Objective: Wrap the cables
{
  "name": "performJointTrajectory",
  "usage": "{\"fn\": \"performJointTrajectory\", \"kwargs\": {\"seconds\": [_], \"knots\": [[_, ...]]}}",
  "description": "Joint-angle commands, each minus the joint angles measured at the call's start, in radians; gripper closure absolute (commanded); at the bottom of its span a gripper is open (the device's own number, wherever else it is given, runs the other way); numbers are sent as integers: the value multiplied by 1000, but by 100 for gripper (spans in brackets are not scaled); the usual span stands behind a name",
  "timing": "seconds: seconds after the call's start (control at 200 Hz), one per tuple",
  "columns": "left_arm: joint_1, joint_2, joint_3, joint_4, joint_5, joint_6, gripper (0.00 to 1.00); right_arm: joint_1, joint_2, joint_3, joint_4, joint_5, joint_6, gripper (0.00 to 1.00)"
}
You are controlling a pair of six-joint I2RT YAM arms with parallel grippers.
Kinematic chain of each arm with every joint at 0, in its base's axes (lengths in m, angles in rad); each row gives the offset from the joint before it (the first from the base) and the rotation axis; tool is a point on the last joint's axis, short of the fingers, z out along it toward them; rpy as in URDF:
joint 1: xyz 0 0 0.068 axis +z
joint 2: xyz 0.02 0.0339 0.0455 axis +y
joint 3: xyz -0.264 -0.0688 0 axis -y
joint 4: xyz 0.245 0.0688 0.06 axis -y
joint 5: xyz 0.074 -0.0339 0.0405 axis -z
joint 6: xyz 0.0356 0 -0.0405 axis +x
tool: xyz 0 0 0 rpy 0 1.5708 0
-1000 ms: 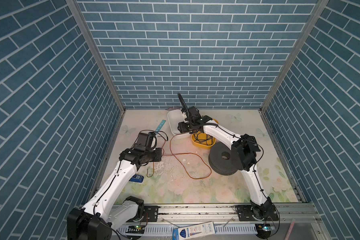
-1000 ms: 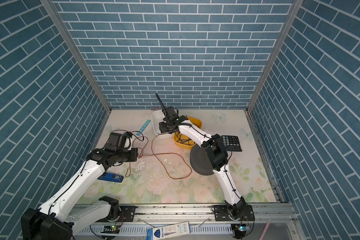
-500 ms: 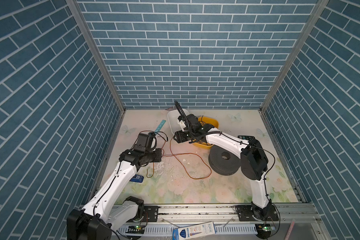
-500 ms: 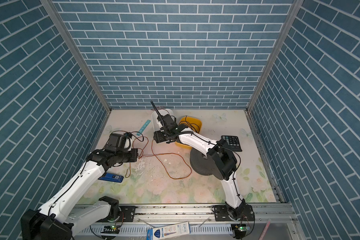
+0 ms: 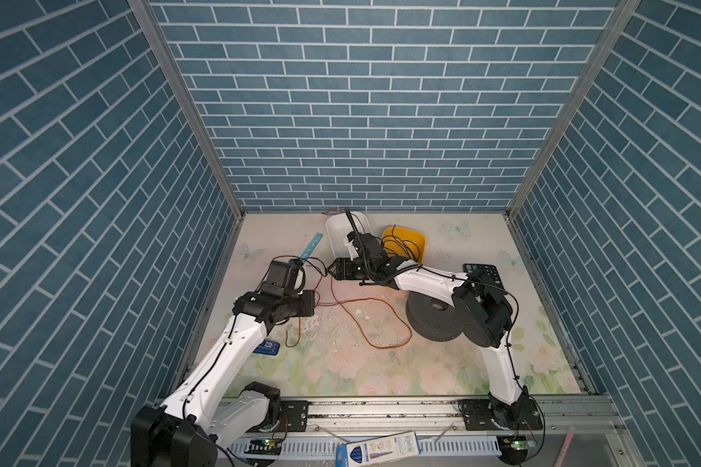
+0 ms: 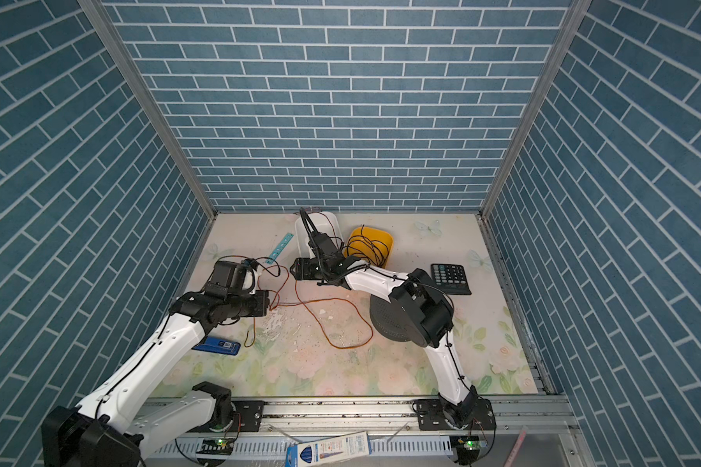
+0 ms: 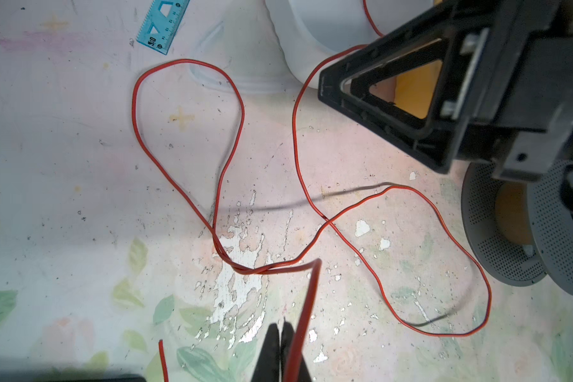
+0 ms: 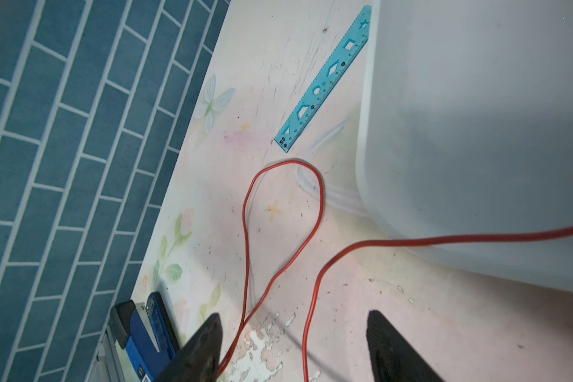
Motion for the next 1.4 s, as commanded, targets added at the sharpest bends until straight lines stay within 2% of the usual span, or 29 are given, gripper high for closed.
{"fn": "performJointTrajectory", "kwargs": {"seconds": [0.0, 0.165, 0.4, 0.535, 0.62, 0.695, 1.01, 1.175, 1.395], "knots": [[5, -19, -10, 0, 4, 7, 93, 11, 38, 8, 78, 31, 107, 32], [5, -36, -18, 7, 3, 8, 93, 19, 99, 9, 144, 41, 136, 33], [4, -21, -19, 13, 16, 6, 93, 18, 215, 129, 175, 8, 159, 39], [5, -24, -20, 18, 16, 4, 93, 18, 220, 159, 175, 8, 93, 58], [5, -24, -18, 16, 14, 7, 92, 18, 189, 152, 167, -6, 13, 82], [6, -24, -17, 18, 14, 6, 92, 18, 145, 141, 166, -66, -69, 100], [6, -19, -16, 41, 23, -15, 93, 38, -206, 52, -80, -33, -471, 100], [6, -23, -12, 39, 14, -15, 92, 56, -368, 6, -178, -20, -592, 100], [7, -15, 6, 27, 0, -17, 92, 111, -585, -45, -311, 143, -752, 100]]}}
